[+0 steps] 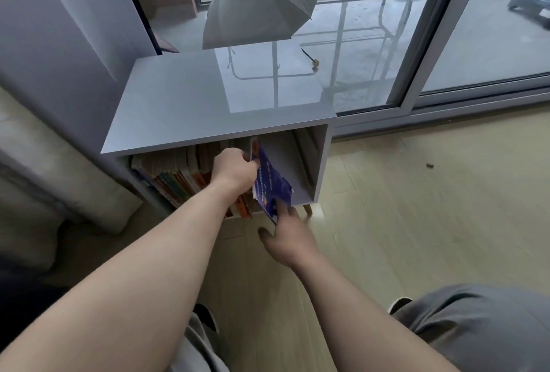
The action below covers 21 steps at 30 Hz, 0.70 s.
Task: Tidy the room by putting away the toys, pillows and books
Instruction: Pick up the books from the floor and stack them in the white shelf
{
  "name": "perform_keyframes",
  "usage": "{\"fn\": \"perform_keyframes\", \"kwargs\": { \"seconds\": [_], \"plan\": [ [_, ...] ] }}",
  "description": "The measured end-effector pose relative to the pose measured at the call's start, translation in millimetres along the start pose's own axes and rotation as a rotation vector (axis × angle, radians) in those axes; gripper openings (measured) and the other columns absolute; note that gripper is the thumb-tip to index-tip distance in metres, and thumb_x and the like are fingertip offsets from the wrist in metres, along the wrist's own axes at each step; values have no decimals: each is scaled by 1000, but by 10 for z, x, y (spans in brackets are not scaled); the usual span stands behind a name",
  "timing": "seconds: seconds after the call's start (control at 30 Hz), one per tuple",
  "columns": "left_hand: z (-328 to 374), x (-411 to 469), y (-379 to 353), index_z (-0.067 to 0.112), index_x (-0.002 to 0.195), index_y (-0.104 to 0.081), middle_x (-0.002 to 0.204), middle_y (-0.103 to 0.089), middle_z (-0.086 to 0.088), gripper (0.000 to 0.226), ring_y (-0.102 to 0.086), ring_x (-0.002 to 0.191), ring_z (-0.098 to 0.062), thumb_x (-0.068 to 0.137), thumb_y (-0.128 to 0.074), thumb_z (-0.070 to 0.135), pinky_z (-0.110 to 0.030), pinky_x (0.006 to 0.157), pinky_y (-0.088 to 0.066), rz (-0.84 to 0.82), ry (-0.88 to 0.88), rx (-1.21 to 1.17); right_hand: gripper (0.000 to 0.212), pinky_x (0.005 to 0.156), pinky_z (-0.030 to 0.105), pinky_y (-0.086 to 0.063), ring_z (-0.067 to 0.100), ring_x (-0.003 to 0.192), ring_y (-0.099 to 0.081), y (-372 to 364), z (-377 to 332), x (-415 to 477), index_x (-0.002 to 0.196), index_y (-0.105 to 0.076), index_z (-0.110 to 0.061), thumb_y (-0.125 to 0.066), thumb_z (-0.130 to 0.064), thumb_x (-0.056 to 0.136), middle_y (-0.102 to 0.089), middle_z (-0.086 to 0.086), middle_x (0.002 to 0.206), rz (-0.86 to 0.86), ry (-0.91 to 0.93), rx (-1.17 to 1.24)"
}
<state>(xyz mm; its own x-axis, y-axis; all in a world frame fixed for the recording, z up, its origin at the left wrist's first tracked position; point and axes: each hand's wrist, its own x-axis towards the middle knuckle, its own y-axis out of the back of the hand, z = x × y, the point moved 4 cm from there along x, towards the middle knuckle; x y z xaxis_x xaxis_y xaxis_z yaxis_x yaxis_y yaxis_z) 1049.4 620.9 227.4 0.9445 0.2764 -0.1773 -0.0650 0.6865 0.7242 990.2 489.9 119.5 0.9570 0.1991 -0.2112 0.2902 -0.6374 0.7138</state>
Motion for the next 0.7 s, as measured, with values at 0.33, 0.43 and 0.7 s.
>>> {"fn": "perform_keyframes", "kwargs": {
  "seconds": [0.33, 0.43, 0.7],
  "plan": [
    [15, 327, -7, 17, 135, -55, 127, -64, -3, 39, -59, 113, -24, 101, -57, 37, -30, 89, -42, -60, -217, 160, 23, 78, 33, -53, 22, 88, -61, -45, -279, 893, 123, -55, -9, -50, -21, 104, -63, 9, 110, 99, 27, -69],
    [-79, 406, 26, 23, 151, -47, 146, -57, -1, 51, -50, 136, -24, 103, -55, 35, -32, 107, -40, -79, -264, 273, 21, 69, 32, -50, 19, 78, -60, -181, -245, 1163, 115, -60, -11, -53, -27, 103, -67, 8, 102, 66, -35, -7],
    [-169, 540, -21, 27, 145, -54, 137, -63, -4, 40, -60, 120, -22, 106, -47, 22, -27, 95, -46, -132, -239, 469, 34, 79, 38, -54, 32, 99, -66, -520, -77, 1339, 133, -50, -6, -52, -13, 100, -62, 16, 119, -71, -19, -105]
  ]
}}
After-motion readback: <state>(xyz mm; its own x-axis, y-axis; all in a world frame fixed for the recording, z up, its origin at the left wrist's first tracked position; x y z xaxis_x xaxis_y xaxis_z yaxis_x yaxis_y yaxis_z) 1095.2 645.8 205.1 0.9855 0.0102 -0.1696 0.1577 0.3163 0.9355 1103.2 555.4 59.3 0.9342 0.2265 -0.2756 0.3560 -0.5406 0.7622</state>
